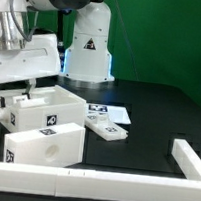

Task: Assemble cabinet

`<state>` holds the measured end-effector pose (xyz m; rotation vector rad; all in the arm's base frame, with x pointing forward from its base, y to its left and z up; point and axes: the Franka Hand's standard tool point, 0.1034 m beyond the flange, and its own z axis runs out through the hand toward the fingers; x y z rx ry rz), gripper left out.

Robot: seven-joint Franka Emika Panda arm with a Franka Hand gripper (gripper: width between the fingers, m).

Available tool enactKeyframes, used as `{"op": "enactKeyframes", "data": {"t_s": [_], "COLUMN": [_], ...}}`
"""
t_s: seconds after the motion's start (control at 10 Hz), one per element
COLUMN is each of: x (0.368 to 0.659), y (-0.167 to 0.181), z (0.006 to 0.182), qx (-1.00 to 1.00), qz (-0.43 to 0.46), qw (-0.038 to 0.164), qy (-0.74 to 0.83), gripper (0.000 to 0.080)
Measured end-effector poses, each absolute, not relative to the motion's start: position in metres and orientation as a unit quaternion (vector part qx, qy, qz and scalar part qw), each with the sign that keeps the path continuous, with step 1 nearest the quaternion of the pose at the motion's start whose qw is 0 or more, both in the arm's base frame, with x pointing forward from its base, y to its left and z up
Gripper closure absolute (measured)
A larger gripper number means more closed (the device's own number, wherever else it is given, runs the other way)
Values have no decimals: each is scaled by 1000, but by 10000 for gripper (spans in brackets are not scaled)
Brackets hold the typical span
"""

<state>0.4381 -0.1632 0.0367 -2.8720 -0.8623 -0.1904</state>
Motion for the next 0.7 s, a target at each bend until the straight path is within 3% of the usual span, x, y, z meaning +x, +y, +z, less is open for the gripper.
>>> {"op": "enactKeyframes", "data": {"t_s": [0.5, 0.7], "x": [438, 445], "y": [-163, -160], "z": [37, 52], "qx": [-954, -952], "qz": [-63, -68], "qw": [68, 58], "qy": [-287, -294], "gripper": [407, 407]}}
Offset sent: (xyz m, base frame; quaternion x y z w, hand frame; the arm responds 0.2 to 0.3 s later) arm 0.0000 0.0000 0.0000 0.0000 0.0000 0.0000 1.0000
